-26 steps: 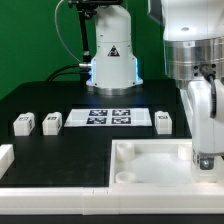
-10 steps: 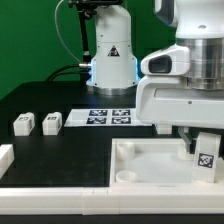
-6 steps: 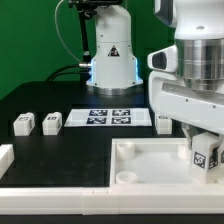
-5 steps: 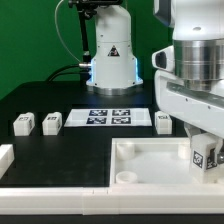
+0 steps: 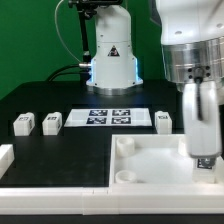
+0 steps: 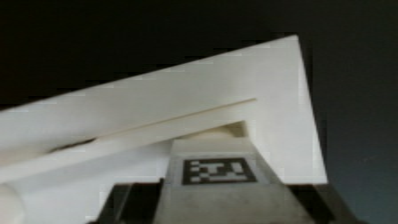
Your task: Assemble one leg
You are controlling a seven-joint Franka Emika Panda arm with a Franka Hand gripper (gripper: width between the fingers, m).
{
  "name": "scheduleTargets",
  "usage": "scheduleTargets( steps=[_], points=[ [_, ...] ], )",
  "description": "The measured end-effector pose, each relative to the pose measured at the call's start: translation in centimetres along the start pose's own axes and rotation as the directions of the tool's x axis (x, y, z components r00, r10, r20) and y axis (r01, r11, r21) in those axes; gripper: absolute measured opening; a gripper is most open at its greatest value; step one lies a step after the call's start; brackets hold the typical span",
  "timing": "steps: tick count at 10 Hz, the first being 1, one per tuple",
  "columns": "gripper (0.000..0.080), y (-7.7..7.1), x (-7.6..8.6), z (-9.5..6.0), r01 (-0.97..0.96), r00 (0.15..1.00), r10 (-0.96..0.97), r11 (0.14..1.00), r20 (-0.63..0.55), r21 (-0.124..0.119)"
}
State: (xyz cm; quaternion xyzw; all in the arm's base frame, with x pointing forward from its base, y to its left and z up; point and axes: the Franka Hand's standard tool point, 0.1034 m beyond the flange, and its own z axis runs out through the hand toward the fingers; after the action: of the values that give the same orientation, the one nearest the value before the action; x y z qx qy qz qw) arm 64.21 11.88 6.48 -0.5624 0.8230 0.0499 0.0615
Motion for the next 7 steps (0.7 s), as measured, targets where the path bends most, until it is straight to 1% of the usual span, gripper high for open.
scheduleTargets(
  steps=[1, 2, 4, 5, 6, 7],
  points=[
    [0.0294, 0.0, 0.1, -0.1, -0.053, 0.999, 0.053, 0.999, -0.01, 0.005],
    [0.0294, 0.0, 0.2, -0.1, -0.037, 0.999, 0.037, 0.999, -0.021, 0.009],
    [0.0303, 0.1, 0.2, 0.0, -0.019, 1.0, 0.02, 1.0, -0.022, 0.008],
    [0.0478, 0.1, 0.2, 0.0, -0.017, 1.0, 0.017, 1.0, -0.022, 0.008],
    [0.0478, 0.1, 0.0, -0.2, 0.003, 1.0, -0.003, 1.0, -0.02, 0.008],
    [0.061, 0.6, -0.6, -1.4, 0.023, 1.0, -0.023, 1.0, -0.009, 0.013]
  ],
)
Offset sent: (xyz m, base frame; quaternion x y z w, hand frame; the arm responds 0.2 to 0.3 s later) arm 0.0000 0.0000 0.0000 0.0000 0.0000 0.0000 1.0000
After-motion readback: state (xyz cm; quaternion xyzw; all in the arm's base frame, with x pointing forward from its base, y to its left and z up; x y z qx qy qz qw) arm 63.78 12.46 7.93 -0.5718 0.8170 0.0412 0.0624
